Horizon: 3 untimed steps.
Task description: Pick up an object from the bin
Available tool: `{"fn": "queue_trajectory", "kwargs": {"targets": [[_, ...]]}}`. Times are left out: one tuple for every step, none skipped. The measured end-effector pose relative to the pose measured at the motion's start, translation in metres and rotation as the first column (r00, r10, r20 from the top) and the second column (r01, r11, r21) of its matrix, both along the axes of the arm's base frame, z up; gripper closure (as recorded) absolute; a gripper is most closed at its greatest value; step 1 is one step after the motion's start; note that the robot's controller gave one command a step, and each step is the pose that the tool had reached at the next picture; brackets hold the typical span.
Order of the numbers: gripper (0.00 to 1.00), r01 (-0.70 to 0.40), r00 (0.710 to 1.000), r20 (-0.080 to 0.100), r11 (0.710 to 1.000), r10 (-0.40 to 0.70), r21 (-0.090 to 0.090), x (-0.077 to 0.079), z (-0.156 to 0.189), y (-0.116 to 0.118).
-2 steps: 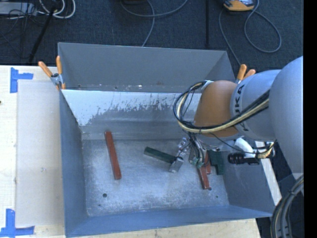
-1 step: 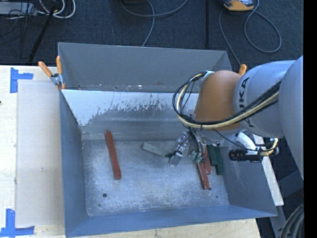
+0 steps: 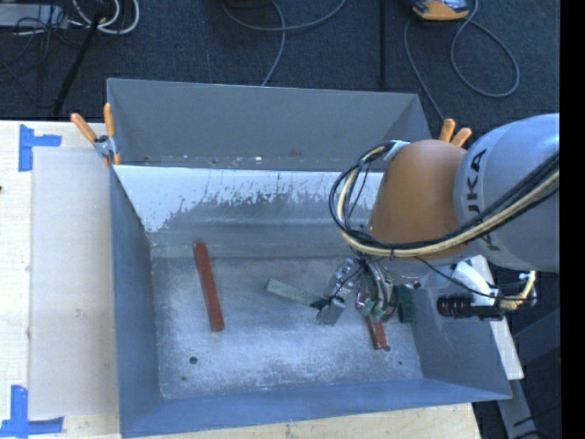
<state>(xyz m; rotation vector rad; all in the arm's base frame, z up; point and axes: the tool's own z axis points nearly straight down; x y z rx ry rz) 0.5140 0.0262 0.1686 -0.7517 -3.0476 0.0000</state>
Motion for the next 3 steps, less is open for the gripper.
{"fn": "queue_trajectory", "kwargs": {"targets": [[1.0,-0.008,1.0,0.007,1.0,0.008,0.002,-0.002,0.055,0.051],[1.0,-0.527,0.85,-0.001,0.85,0.527,0.001,-0.006,0.031,0.055],[1.0,-0.632,0.775,0.008,0.775,0.632,-0.004,-0.02,0.127,0.055]]}}
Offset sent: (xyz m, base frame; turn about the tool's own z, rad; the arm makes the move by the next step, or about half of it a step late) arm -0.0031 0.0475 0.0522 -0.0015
